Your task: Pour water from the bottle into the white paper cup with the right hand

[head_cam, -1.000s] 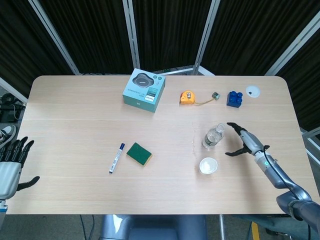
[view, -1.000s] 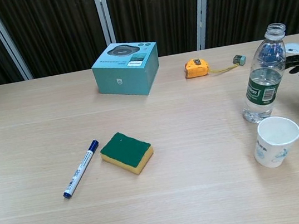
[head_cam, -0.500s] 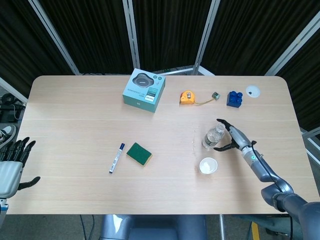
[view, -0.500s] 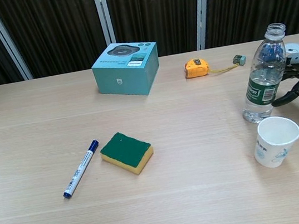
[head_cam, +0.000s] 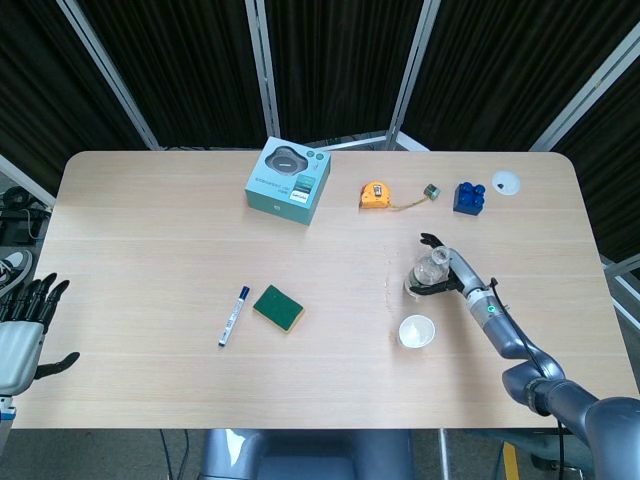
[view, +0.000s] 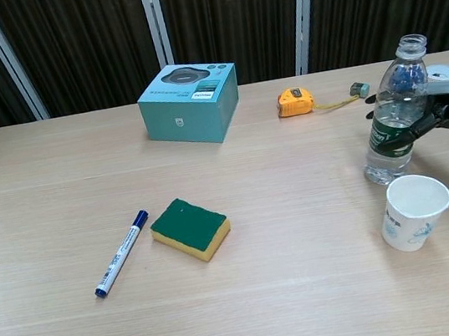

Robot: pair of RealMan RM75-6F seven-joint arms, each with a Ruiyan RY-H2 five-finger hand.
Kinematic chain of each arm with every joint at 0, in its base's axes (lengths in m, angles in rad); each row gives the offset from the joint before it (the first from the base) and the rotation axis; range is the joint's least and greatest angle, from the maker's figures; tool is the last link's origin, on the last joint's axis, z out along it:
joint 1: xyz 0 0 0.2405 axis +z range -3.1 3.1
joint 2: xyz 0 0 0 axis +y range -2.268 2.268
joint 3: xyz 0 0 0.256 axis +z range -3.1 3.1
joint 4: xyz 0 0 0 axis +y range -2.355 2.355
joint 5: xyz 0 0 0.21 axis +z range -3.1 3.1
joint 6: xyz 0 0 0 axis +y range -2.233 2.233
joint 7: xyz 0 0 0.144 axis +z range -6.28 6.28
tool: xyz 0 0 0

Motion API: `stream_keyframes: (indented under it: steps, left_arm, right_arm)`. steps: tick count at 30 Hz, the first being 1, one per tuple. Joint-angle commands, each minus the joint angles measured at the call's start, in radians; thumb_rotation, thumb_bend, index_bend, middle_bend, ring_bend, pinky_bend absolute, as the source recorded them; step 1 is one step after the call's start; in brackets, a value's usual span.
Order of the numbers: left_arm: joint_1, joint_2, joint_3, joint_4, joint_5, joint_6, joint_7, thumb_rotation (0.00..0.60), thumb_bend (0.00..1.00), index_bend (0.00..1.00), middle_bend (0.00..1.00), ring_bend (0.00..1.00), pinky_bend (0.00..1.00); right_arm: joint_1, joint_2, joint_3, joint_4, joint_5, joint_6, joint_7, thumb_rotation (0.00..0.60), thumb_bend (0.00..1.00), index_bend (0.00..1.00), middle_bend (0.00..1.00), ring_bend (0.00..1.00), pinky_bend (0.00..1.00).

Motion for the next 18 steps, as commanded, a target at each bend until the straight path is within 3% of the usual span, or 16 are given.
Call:
stream_keyframes:
  steps: [1,4,7,11,18]
  left_arm:
    - [-0.001,0.000,0.000,-0.001,-0.001,0.000,-0.002,0.600,0.00,0.00,0.00,0.00,0.00]
    - [-0.001,0.001,-0.001,-0.004,0.001,0.001,-0.003,0.600,0.00,0.00,0.00,0.00,0.00]
    - [-0.001,0.001,0.000,-0.005,0.004,0.004,-0.004,0.600,0.00,0.00,0.00,0.00,0.00]
    - [0.000,0.003,0.002,-0.009,0.006,0.006,-0.009,0.600,0.00,0.00,0.00,0.00,0.00]
    - [0.004,0.010,0.009,-0.018,0.022,0.013,-0.017,0.600,0.00,0.00,0.00,0.00,0.00]
  right_arm:
    - [-0.001,-0.011,0.008,0.009,0.010,0.005,0.005,0.600,0.00,0.20,0.31,0.23,0.11]
    - [-0.005,-0.026,0.015,0.024,0.019,0.022,0.000,0.600,0.03,0.37,0.49,0.43,0.31]
    - [-0.013,-0.049,0.028,0.047,0.030,0.058,-0.023,0.600,0.20,0.50,0.61,0.54,0.40]
    - [-0.024,-0.069,0.045,0.059,0.042,0.109,-0.047,0.600,0.38,0.55,0.64,0.57,0.44]
    - [-0.051,-0.028,0.059,0.014,0.039,0.201,-0.095,0.600,0.44,0.55,0.64,0.57,0.47]
